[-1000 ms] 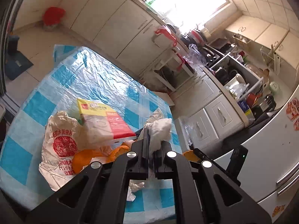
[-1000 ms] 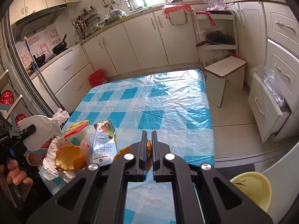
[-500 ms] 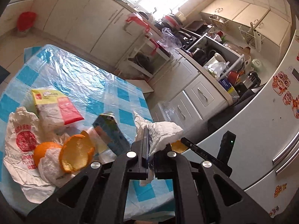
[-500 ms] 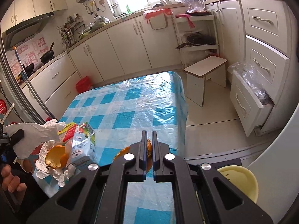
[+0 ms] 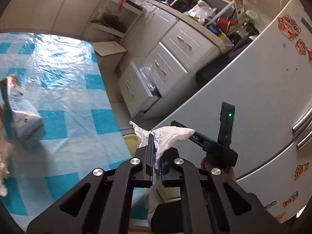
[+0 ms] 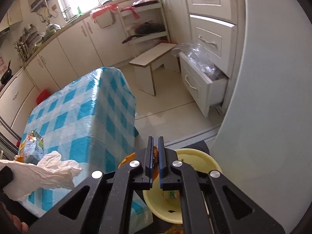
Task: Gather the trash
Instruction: 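Carry tissue and peel to the yellow bin and open both grippers, then move both tools back over the table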
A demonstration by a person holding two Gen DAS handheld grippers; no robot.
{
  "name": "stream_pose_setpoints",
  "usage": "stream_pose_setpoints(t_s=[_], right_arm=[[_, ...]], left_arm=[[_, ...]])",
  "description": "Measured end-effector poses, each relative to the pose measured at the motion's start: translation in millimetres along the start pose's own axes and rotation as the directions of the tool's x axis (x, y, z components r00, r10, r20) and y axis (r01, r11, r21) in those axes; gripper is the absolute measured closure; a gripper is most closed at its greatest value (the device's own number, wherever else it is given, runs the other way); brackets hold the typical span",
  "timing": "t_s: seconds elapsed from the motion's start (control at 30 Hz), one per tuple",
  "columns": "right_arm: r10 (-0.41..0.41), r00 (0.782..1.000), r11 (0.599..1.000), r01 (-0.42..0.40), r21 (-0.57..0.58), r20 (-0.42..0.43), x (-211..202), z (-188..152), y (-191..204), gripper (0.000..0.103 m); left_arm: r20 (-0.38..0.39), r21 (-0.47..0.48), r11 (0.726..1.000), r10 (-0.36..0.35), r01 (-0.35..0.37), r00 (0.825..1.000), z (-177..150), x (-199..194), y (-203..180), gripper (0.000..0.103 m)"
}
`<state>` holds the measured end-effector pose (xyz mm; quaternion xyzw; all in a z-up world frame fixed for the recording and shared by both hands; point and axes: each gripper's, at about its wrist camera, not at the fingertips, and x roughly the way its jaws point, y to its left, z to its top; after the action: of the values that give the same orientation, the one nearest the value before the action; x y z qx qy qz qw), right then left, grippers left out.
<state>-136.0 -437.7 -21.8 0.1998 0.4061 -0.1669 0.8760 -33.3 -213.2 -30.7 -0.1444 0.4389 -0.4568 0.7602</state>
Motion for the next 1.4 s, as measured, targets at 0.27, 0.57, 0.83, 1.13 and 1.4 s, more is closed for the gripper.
stream_pose_setpoints(t_s=[0.27, 0.57, 0.83, 1.13, 1.4], right_arm=[[-0.100, 0.995, 0.991, 0.099, 0.089, 0.006, -8, -1, -29, 0.048], [-0.019, 0.970, 0.984, -0.025, 0.178, 0.240, -45, 16, -29, 0.039], [0.070, 0.942, 0.985, -0.118, 0.127, 0.328, -56, 26, 11, 0.028], [0.122, 0.940, 0.987, -0.148, 0.061, 0.317, -45, 31, 56, 0.025], [0.157, 0.945, 0.988, -0.152, -0.040, 0.288, -28, 29, 108, 0.022]], left_arm=[[-0.183, 0.022, 0.995, 0.104, -0.102, 0.978, -28, 102, -22, 0.099], [-0.250, 0.078, 0.976, 0.219, -0.206, 0.943, -30, 136, -38, 0.045], [-0.088, 0.115, 0.975, 0.202, -0.191, 0.976, 1, 59, -50, 0.035], [0.060, 0.178, 0.946, 0.266, -0.272, 0.962, 26, -35, -43, 0.025], [0.170, 0.127, 0.902, 0.391, -0.413, 0.905, 43, -108, 14, 0.020]])
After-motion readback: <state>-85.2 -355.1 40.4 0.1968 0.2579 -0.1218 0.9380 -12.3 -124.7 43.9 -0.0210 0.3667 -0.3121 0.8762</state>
